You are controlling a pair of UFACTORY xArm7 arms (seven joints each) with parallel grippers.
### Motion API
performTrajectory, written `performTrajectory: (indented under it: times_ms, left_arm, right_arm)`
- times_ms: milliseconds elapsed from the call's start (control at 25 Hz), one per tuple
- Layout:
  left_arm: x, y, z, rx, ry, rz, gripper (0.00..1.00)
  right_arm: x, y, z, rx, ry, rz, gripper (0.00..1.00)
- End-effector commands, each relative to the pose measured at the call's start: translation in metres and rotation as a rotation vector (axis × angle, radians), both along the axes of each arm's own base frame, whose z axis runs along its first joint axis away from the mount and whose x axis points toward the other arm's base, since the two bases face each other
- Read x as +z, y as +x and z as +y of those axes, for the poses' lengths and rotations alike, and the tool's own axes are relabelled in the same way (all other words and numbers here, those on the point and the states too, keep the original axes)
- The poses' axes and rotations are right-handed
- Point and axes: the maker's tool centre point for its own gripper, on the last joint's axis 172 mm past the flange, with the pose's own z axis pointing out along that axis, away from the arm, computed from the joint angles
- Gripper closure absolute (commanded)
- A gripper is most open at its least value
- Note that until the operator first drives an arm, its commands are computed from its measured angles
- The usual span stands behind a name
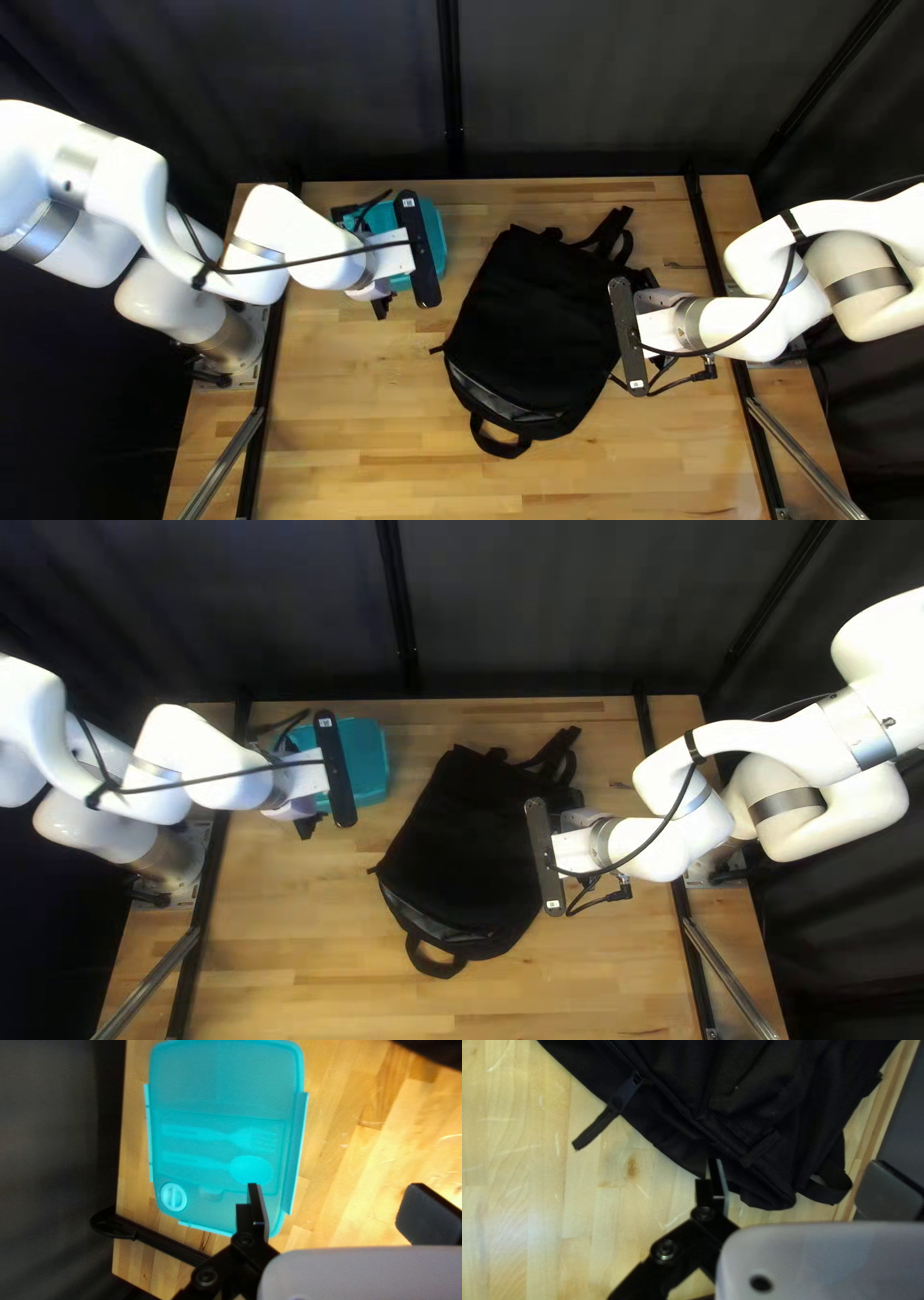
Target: Remove a lunch box from a kids backpack
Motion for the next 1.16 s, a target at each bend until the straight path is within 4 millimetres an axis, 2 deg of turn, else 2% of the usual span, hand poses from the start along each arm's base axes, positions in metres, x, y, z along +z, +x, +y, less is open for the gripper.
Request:
performTrajectory:
  times_ms: [40,160,240,400,560,1160]
  left_arm:
    - [0.053,0.01,-0.02,-0.007,-0.004,-0.038,0.0]
    - [0.09,0.017,-0.036,-0.005,0.011,-0.059,0.0]
    - [0.115,0.023,-0.054,-0.012,0.032,-0.078,0.0]
    - [0.116,0.024,-0.056,-0.015,0.034,-0.082,0.0]
    - [0.116,0.024,-0.056,-0.015,0.034,-0.082,0.0]
    - [0.116,0.024,-0.056,-0.015,0.034,-0.082,0.0]
  right_arm:
    - [0.015,-0.005,-0.006,0.004,-0.013,0.014,0.0]
    - [0.024,-0.007,-0.016,0.005,-0.023,0.029,0.0]
    - [0.029,-0.008,-0.024,0.004,-0.028,0.038,0.0]
    - [0.042,-0.01,-0.036,0.006,-0.035,0.052,0.0]
    - [0.055,-0.016,-0.038,0.006,-0.047,0.061,0.0]
    - [0.055,-0.017,-0.037,0.0,-0.053,0.067,0.0]
